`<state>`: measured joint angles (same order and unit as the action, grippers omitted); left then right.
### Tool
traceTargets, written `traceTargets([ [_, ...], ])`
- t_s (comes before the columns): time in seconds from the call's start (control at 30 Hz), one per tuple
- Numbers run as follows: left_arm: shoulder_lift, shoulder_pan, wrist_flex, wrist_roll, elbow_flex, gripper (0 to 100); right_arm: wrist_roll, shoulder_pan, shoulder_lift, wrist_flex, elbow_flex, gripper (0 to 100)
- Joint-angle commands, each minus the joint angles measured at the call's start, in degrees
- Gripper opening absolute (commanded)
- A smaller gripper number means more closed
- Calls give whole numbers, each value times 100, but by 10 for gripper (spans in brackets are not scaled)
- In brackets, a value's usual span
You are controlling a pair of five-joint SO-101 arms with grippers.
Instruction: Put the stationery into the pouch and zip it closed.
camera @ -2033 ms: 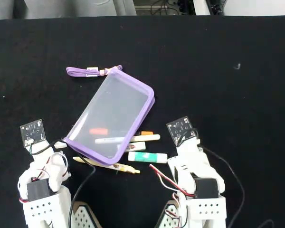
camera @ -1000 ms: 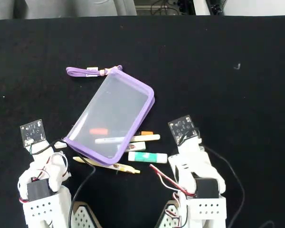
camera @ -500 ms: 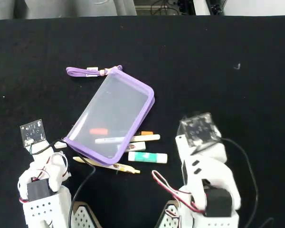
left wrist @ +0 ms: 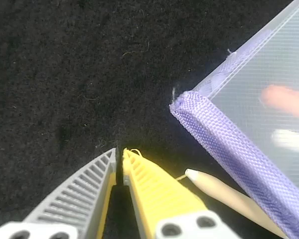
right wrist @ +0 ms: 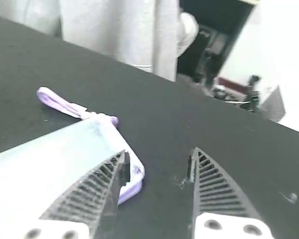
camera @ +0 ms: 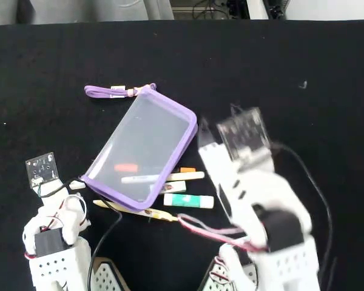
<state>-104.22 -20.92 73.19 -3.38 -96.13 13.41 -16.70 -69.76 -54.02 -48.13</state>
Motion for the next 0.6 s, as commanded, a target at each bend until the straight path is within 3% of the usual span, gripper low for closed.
traceTargets([
  [0.0,-44,-13,18,53,-127,30,-123,-413,1270,237,1103,198],
  [0.57,-44,-13,18,53,-127,30,-185,-1029,6193,237,4532,198],
])
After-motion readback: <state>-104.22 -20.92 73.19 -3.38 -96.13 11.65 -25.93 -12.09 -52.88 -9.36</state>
